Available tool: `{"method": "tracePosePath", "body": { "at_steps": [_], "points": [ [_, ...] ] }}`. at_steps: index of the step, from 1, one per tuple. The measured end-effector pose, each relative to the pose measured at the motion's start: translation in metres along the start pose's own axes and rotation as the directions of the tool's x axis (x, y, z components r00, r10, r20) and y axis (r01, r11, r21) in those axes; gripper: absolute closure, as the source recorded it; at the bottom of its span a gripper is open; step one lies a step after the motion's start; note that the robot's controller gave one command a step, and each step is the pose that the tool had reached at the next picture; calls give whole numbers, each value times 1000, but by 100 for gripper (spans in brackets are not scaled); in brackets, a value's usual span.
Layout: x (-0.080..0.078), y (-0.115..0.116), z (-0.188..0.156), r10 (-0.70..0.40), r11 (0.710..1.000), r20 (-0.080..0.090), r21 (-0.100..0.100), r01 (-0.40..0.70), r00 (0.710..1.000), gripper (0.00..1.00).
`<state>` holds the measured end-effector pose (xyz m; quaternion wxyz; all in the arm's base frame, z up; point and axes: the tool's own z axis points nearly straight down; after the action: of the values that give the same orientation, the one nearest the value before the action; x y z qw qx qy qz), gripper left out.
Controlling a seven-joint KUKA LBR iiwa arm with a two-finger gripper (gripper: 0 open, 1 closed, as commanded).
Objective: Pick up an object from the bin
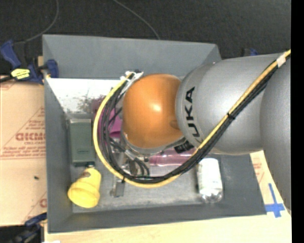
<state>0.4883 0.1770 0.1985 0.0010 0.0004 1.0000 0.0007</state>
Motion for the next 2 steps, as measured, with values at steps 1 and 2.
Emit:
{"method": "tracePosePath", "body": {
  "at_steps": [1,2],
  "points": [
    [-27,23,97,-526,850,1,0,526,850,0],
    [-20,32,44,-553,833,0,-2,553,833,0]
  ]
}}
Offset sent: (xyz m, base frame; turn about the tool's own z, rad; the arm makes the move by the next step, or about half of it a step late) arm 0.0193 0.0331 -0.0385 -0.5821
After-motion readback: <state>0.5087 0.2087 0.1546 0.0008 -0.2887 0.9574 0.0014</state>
